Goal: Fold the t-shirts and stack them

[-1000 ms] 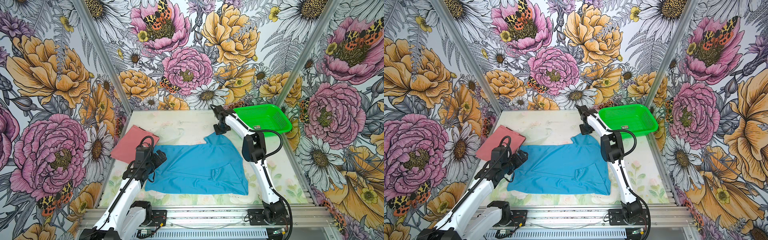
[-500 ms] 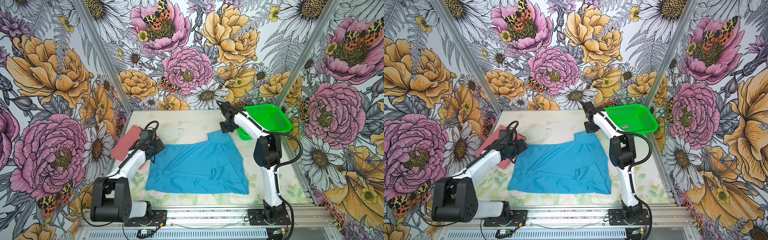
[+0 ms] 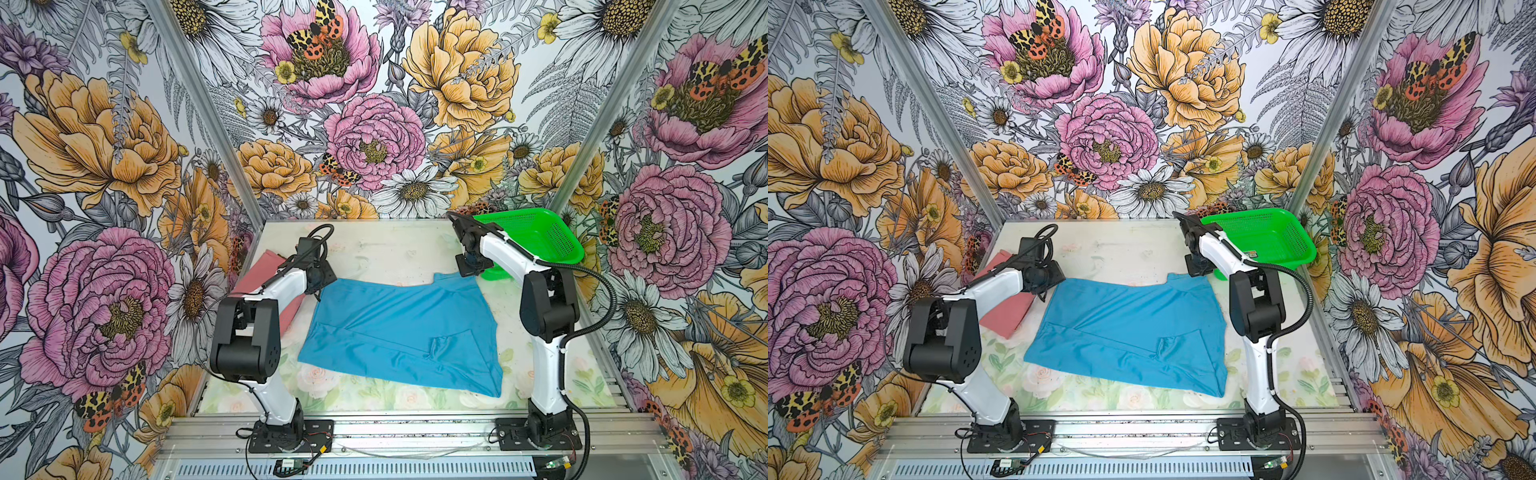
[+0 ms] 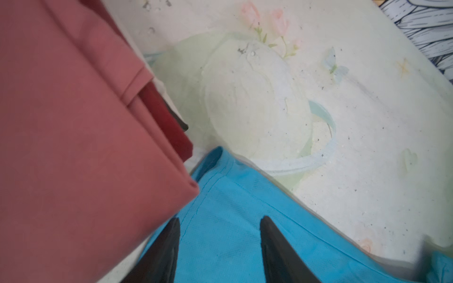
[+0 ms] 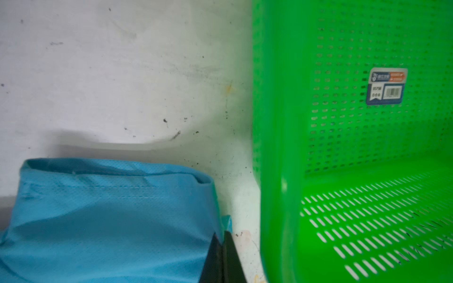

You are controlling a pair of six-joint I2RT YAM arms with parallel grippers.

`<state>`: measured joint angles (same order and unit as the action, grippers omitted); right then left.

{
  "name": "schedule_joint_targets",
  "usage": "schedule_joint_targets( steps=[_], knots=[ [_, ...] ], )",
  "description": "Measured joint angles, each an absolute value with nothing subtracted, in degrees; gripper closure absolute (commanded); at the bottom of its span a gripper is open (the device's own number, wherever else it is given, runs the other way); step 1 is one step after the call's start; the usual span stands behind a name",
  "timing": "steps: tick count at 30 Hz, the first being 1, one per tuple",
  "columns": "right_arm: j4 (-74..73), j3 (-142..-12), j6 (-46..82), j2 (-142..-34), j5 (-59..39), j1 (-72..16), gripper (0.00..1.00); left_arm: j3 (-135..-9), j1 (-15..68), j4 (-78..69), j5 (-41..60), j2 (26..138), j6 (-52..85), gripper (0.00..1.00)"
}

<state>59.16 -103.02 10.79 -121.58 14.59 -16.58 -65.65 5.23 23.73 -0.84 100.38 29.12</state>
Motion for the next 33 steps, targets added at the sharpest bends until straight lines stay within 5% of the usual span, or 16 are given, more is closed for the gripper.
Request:
schedule_joint_targets(
  steps=[14,21,33],
  knots=[
    [58.8,-102.5,10.6,-118.1,14.2,-16.6,1.0,-74.4,5.8,22.6,-1.8,113.8,27.4,0.63],
    [58.8,-102.5,10.6,-117.9,13.3,-16.6,1.0,-75.1,5.8,22.8,-2.1,114.9,26.3,1.0],
    [57.7,-96.3,10.4,-108.6,13.6,-16.6,1.0,-74.3,4.9,24.2,-1.9,108.9,26.0,1.0]
  ],
)
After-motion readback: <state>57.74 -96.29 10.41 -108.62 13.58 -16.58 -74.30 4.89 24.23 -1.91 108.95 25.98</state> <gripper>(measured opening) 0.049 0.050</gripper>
